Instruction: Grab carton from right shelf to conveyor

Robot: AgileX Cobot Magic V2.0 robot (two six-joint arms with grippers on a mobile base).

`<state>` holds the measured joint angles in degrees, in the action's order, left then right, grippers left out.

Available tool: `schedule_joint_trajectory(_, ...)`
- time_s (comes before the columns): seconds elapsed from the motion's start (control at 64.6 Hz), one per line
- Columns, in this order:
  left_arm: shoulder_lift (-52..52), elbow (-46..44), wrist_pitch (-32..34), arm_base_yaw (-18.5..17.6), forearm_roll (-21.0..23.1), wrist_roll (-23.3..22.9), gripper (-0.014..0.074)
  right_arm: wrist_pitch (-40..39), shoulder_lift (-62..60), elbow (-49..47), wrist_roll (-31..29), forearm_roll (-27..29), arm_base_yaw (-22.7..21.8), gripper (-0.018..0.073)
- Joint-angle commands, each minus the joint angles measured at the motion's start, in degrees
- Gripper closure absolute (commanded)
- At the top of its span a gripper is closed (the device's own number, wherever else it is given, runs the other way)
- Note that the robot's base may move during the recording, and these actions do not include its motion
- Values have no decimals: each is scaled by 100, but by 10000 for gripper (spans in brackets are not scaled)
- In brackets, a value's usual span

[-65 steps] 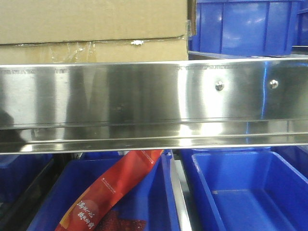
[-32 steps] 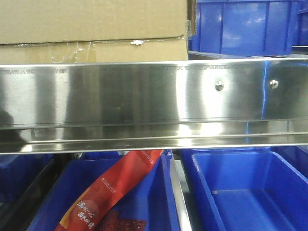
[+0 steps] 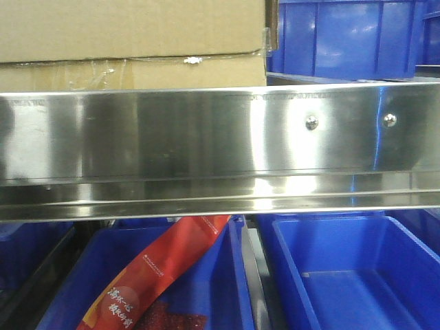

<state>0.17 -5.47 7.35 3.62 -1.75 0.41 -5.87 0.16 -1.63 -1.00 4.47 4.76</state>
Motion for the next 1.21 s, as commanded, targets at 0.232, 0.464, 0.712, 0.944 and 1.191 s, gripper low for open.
schedule_joint_trajectory(0.232, 1303, -2549, -1871, -315, -190, 6, 302, 1696, 575, -2355, -32, 81, -5, 131)
schedule_joint_trajectory(0.464, 2501, -3851, -2531, -677, -158, 6, 143, 2287, 1852, -3581, -32, 748, 134, 32)
schedule_joint_trajectory(0.712, 4343, -5942, -4368, -1222, -46, 6, 143, 3037, 3841, -5575, -156, 992, 1331, 63)
schedule_joint_trajectory(0.944, 5927, -7739, -6039, -1222, 131, 6, 143, 5020, 5894, -8053, -195, 746, 2385, 63)
schedule_joint_trajectory(1.191, 7369, -9516, -7445, -1222, -207, -143, 143, 7584, 8297, -11310, 636, -329, 2456, 63)
